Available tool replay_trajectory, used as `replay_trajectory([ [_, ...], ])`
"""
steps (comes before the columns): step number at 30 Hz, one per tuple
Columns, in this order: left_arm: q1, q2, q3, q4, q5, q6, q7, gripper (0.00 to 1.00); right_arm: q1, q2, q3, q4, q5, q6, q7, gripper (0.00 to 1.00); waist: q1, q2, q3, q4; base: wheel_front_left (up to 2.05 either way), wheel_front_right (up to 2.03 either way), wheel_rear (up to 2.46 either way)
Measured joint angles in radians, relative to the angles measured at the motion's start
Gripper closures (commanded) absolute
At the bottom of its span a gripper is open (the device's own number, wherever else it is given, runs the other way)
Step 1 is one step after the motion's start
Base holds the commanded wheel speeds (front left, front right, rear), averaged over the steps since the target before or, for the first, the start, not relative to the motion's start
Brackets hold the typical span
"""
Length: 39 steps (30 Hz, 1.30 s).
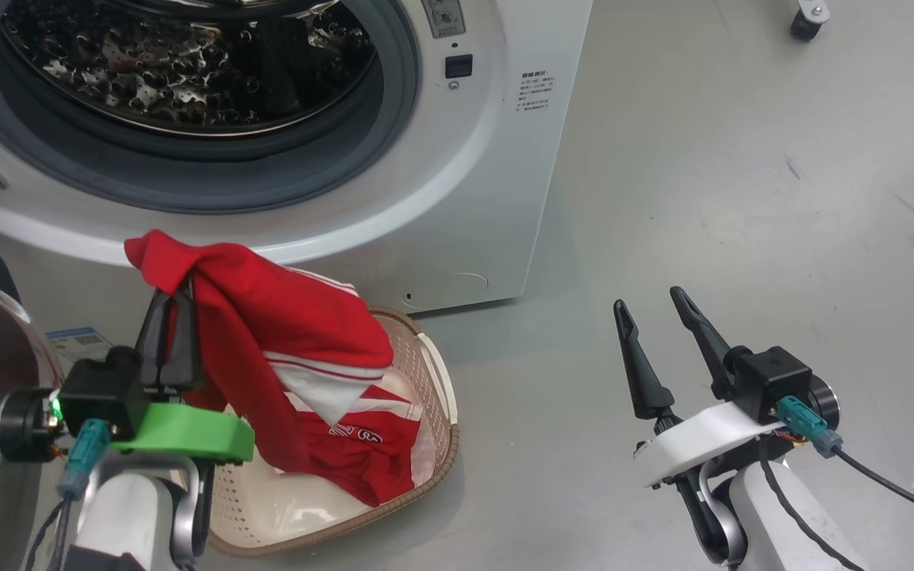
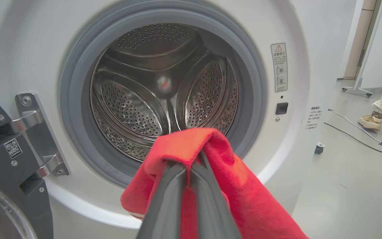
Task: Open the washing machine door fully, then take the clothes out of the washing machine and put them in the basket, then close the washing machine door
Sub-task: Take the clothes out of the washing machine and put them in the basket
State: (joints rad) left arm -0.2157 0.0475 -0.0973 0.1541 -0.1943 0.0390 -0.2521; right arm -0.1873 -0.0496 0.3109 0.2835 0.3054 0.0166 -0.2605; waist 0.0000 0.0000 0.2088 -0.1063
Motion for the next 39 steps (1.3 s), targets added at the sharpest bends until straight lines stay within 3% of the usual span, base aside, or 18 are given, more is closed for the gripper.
replay_trajectory([
  [8, 0.104, -0.001, -0.032, 0.016, -0.016, 0.010, 0.000, 1.00, 0.012, 0.000, 0.003, -0.016, 0.000, 0.000, 0.000, 0.00, 0.0000, 0.0000, -0.003, -0.010, 0.00, 0.00, 0.00],
  [22, 0.130, -0.002, -0.031, 0.072, -0.068, 0.021, 0.006, 1.00, 0.010, 0.000, 0.008, -0.080, 0.000, -0.001, 0.000, 0.00, 0.0000, 0.0000, 0.072, -0.037, 0.00, 0.00, 0.00],
  [39, -0.059, -0.001, 0.001, 0.277, -0.095, 0.017, 0.063, 1.00, -0.077, 0.001, 0.028, -0.166, 0.016, -0.011, 0.000, 0.00, 0.0000, 0.0000, 0.290, -0.097, 0.00, 0.00, 0.00],
])
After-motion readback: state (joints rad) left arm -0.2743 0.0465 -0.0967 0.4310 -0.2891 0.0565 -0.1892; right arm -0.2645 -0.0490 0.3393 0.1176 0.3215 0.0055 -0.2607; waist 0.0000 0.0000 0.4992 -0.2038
